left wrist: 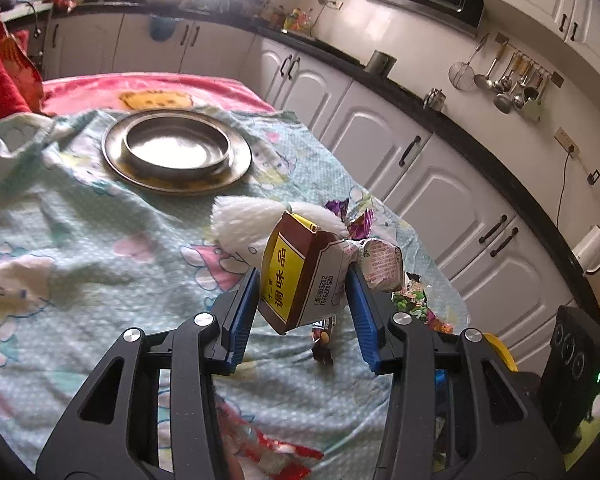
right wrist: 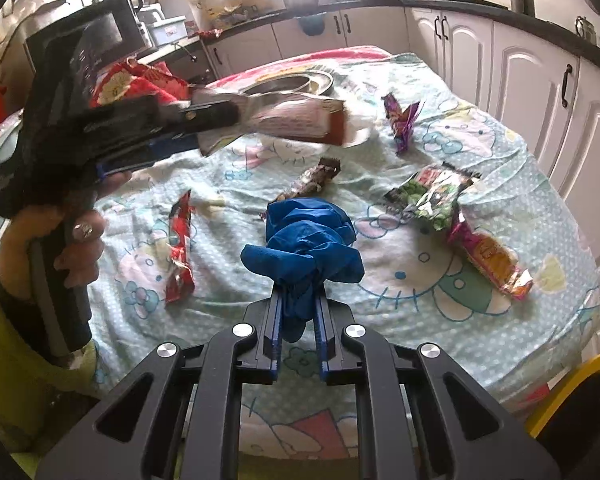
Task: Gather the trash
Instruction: 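Grasp the brown snack box with the left tool while the right tool grasps the blue glove, then carry the brown snack box and blue glove over the yellow trash bin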
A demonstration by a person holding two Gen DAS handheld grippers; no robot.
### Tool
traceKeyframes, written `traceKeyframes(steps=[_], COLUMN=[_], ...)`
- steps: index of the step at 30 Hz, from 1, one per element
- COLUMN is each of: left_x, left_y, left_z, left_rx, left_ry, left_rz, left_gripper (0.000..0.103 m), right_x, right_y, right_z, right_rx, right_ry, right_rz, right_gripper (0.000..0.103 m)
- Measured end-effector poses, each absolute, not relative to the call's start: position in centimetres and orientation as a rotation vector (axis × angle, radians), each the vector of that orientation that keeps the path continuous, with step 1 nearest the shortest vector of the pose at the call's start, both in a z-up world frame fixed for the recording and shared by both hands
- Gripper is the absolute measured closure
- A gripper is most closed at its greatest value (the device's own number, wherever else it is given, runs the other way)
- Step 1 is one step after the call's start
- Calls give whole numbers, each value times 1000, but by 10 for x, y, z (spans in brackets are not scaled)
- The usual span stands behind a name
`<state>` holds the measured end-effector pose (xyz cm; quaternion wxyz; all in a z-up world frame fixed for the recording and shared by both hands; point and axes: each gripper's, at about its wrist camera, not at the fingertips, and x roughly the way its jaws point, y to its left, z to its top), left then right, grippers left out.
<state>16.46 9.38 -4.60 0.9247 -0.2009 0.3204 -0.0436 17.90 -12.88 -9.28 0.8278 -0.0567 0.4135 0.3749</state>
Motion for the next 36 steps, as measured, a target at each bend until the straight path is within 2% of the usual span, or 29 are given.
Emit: traceKeyframes(steps=[18,36], left_x=[138,140], left_y=[81,22], left_z=[-18,-10], left_rx=[-397,-323], left_ry=[588,607], left_rz=[-117,-240], left_gripper=[67,67], right_x=[178,164], right_y=[-180,-241], right_z=[-45,-15], right_rx=[-52,18], right_ry=[745,644], right_rz=[708,584], right_gripper=[90,90])
